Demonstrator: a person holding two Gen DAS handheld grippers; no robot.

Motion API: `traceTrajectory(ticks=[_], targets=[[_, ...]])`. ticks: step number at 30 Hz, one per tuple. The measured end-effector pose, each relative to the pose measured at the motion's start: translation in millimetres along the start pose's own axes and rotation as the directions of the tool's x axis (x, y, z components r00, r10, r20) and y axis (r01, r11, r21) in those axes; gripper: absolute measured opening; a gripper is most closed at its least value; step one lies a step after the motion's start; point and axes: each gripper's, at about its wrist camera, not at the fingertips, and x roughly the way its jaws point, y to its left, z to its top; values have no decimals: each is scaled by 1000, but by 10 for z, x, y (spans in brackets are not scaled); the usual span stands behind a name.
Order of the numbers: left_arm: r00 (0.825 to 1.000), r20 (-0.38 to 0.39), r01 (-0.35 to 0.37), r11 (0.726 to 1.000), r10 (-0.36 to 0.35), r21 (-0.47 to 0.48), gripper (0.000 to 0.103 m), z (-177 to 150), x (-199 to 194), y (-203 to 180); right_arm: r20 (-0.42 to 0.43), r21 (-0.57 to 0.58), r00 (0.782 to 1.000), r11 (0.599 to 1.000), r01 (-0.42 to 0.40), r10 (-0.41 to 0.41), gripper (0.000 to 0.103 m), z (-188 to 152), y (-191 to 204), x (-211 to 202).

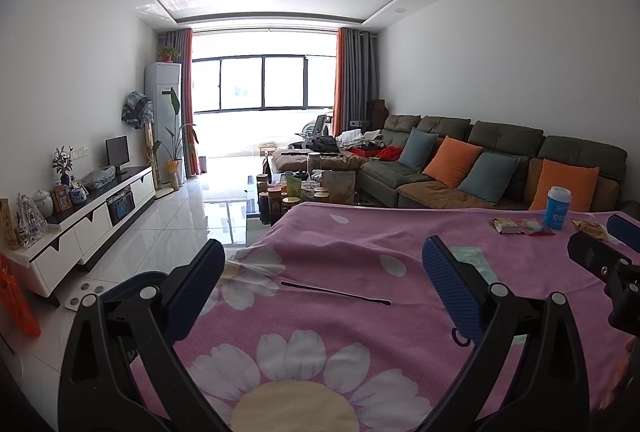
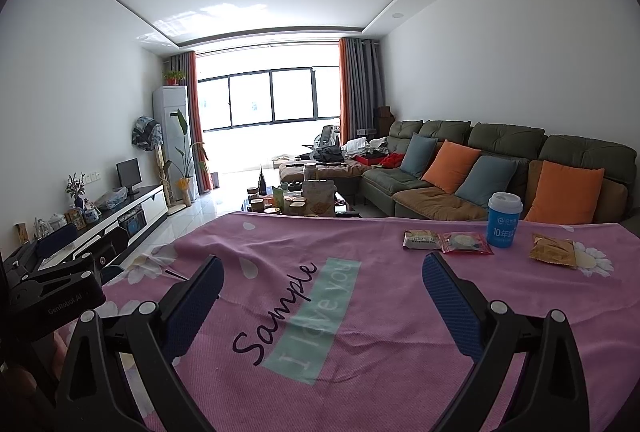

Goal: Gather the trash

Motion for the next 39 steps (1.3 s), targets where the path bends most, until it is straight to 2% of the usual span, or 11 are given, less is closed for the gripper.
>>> traceTrajectory(ticks=[39], targets=[[1000,-29,8,1000,-8,2,97,-33,59,14,-4,4,1000,1000,2,-2,96,1,-4,21]])
